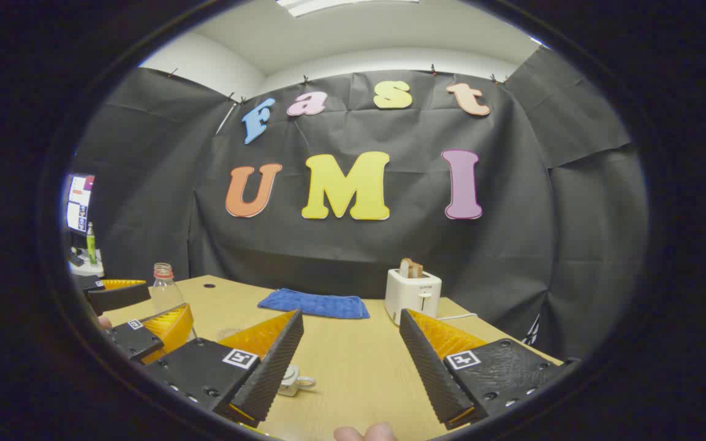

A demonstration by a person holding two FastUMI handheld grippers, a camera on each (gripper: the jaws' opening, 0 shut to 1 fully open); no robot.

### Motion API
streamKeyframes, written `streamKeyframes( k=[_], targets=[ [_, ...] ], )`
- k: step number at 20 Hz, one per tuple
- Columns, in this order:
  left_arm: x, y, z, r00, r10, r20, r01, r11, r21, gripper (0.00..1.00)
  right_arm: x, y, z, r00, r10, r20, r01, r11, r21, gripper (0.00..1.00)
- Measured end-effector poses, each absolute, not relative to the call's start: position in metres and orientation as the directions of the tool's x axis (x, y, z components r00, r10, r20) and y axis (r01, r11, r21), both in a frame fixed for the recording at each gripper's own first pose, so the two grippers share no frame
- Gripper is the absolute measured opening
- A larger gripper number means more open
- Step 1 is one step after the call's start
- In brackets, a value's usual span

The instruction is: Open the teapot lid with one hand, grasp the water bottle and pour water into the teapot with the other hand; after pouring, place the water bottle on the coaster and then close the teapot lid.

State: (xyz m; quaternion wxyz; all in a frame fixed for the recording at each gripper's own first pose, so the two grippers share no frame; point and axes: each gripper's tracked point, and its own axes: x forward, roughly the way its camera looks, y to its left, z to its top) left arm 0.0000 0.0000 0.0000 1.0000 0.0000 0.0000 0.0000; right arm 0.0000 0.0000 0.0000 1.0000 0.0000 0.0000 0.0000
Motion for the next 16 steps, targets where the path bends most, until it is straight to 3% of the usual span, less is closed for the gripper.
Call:
streamKeyframes(
  k=[16],
  targets=[
    [-0.002, 0.002, 0.001, 1.000, -0.007, -0.003, 0.007, 1.000, -0.010, 0.99, -0.005, 0.012, -0.003, 0.999, 0.034, -0.010, -0.034, 0.999, -0.003, 0.95]
  ],
)
